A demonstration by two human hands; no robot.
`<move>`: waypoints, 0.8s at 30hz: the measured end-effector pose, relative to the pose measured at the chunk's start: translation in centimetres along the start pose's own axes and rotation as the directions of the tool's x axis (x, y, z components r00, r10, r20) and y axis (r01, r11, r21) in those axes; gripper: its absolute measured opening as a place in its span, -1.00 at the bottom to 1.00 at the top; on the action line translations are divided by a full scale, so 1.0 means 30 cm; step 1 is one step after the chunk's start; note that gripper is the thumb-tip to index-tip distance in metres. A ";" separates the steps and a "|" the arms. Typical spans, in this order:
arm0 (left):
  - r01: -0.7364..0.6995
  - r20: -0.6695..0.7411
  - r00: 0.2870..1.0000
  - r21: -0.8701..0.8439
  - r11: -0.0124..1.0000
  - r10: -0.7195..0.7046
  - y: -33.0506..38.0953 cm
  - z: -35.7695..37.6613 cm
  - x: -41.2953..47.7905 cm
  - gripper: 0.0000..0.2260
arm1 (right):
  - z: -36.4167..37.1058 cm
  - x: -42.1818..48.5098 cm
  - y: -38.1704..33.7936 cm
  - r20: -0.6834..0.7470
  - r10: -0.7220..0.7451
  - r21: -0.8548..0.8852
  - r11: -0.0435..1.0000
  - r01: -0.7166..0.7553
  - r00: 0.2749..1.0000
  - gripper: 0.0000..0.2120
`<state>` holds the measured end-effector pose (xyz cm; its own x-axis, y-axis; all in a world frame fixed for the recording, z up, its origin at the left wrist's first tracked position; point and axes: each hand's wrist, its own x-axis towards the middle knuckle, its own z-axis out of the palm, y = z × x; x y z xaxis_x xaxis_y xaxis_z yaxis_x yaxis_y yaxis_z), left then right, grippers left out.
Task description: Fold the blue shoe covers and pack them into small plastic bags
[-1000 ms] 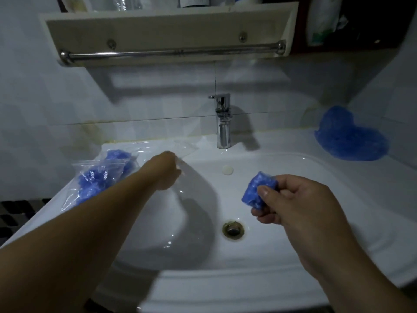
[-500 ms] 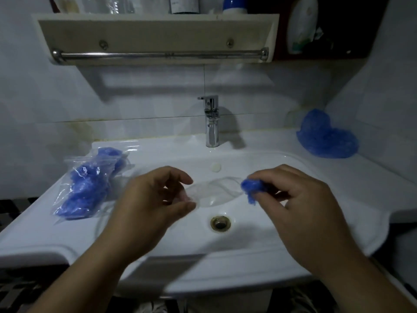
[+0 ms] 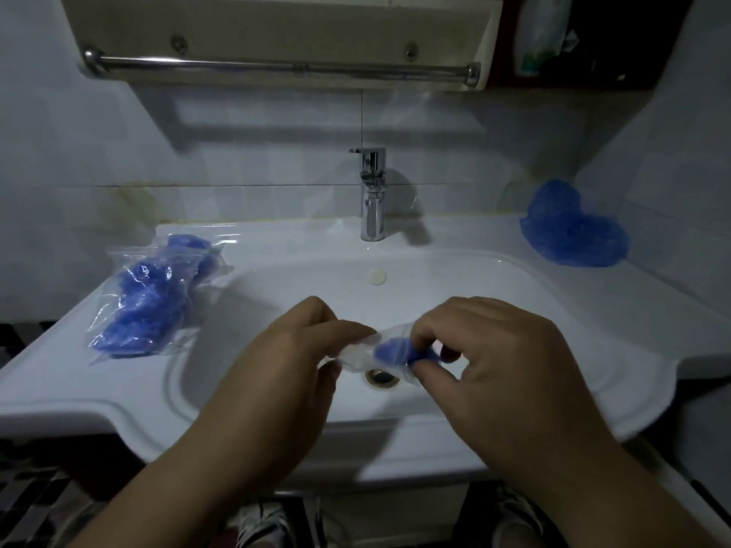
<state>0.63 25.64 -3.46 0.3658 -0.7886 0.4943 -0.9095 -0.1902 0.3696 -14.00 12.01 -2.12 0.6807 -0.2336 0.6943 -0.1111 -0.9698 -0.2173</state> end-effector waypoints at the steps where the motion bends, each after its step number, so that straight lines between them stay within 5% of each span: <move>1: -0.005 0.015 1.000 -0.015 1.000 0.005 0.001 0.000 -0.003 -0.54 | 0.005 -0.001 -0.001 0.008 -0.019 0.027 0.999 0.019 1.000 -0.93; 6: -0.039 0.078 0.995 -0.179 0.983 0.054 0.018 0.008 -0.016 -0.62 | 0.031 -0.013 -0.032 0.051 -0.027 0.176 0.984 0.017 0.998 -0.95; 12: -0.107 -0.008 0.994 -0.079 0.991 0.107 0.020 0.035 -0.002 -0.73 | 0.042 -0.002 -0.064 -0.015 0.000 -0.044 0.999 -0.001 1.000 -0.94; 15: -0.105 0.010 0.994 -0.081 0.991 0.107 0.013 0.033 -0.001 -0.80 | 0.039 -0.006 -0.063 0.090 0.009 -0.065 0.998 -0.003 0.996 -0.88; 20: -0.049 0.030 0.998 -0.250 0.967 0.059 -0.002 0.022 -0.005 -0.93 | 0.003 -0.013 -0.056 0.347 0.040 0.248 0.960 -0.133 0.937 -0.59; 24: -0.050 0.065 0.995 -0.252 0.966 0.069 0.000 0.028 -0.009 -0.92 | 0.004 -0.007 -0.072 0.482 0.035 0.157 0.980 -0.126 0.875 -0.38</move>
<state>0.38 25.36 -4.27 0.2885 -0.8363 0.4662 -0.8476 0.0033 0.5306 -13.82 14.18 -1.87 0.9412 -0.2044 0.2691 -0.0810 -0.9096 -0.4075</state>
